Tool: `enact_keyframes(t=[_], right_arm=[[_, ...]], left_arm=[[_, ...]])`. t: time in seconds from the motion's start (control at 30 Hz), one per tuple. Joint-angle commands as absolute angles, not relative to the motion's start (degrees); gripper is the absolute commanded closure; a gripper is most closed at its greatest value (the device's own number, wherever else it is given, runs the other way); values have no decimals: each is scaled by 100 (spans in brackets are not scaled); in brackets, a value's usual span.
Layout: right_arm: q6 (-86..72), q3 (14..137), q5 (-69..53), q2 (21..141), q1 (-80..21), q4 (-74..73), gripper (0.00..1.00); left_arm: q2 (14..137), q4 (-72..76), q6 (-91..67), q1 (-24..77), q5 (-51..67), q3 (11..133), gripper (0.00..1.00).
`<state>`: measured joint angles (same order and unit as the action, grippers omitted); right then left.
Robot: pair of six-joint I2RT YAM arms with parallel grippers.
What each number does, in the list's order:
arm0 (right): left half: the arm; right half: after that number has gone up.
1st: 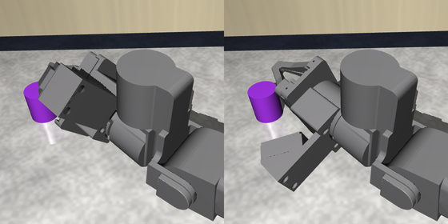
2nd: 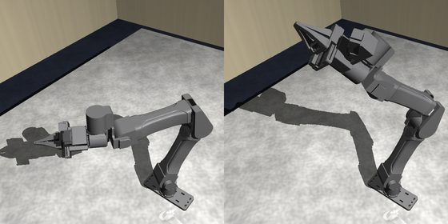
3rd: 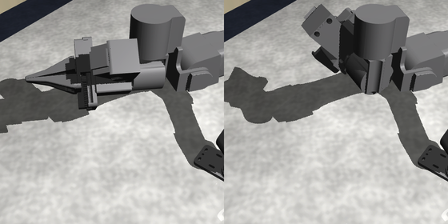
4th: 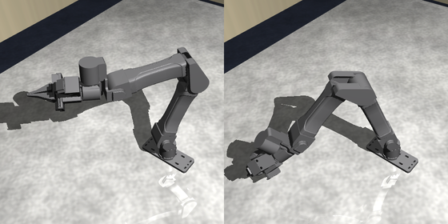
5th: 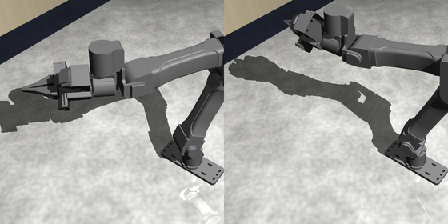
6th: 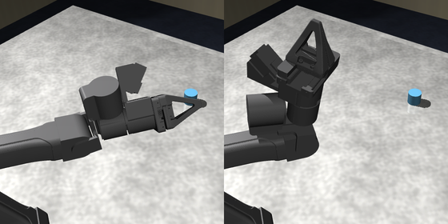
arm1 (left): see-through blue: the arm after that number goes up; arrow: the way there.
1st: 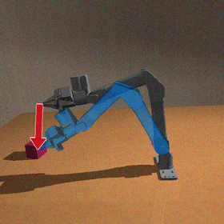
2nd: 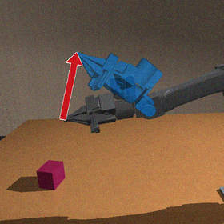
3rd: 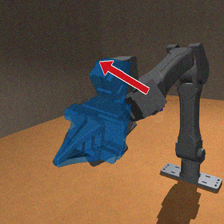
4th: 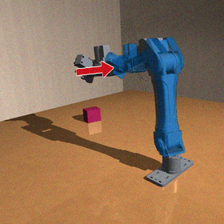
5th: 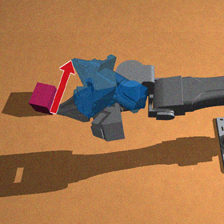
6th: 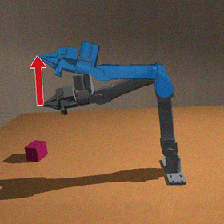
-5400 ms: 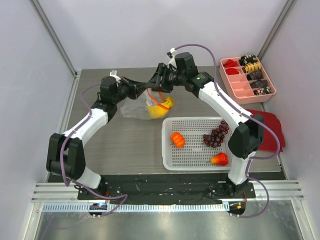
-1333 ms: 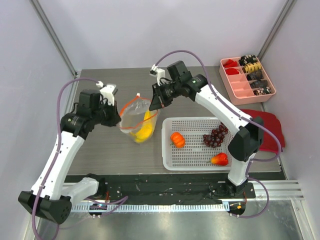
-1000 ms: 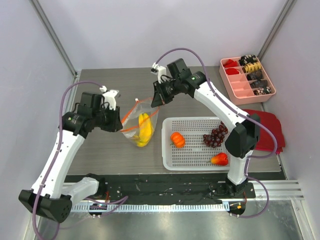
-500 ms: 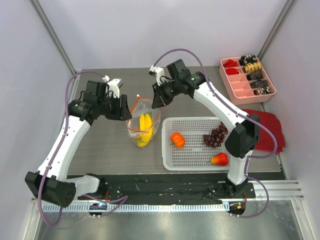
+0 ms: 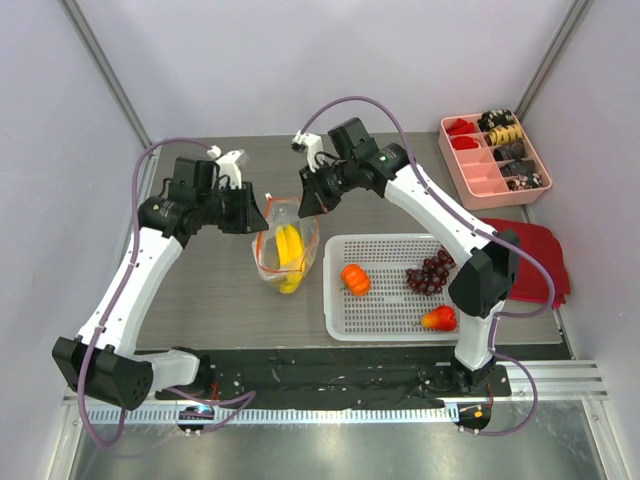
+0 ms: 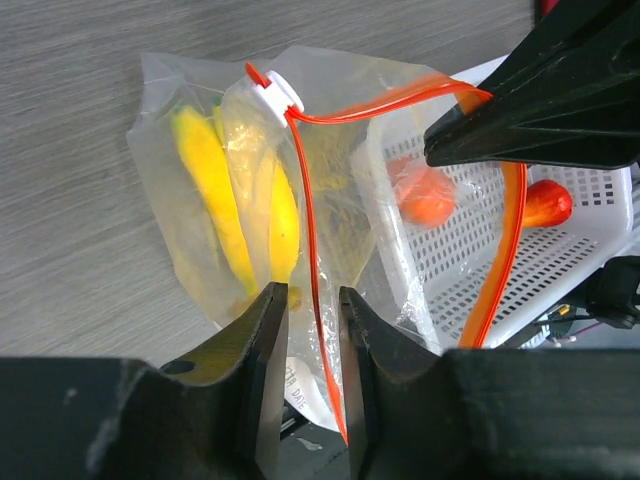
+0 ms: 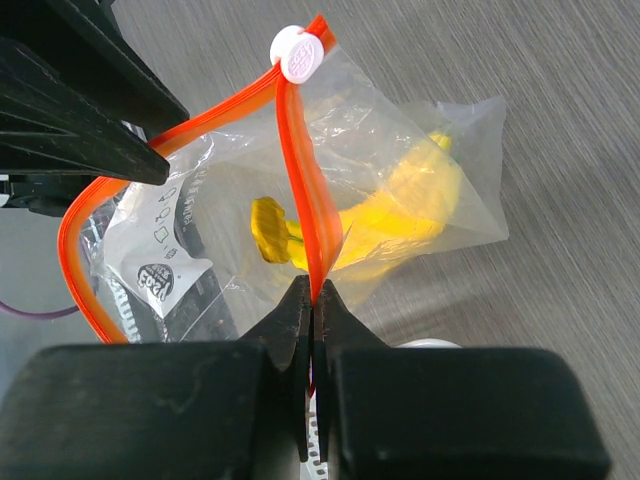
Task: Place the food in the zip-top bag and seal the zipper
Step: Adjust the zipper food storage bag at the center of the board, then pick up the fake vegetable from the bin.
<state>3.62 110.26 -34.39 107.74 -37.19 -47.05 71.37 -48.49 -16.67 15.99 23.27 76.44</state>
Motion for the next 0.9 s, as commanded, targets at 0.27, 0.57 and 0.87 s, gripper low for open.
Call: enact_keyframes(t=[0.27, 0.57, 0.87], right_arm=[[465, 10794, -2981, 10170, -3613, -4570, 51], [843, 8134, -2813, 8088, -2734, -4192, 5], [484, 5723, -2005, 7022, -3128, -3051, 4]], left_arm=[[6926, -4834, -1863, 1617, 2294, 7989, 100], [6864, -4781, -1872, 1617, 2285, 7735, 100], [6987, -4746, -1916, 1617, 2347, 7691, 100]])
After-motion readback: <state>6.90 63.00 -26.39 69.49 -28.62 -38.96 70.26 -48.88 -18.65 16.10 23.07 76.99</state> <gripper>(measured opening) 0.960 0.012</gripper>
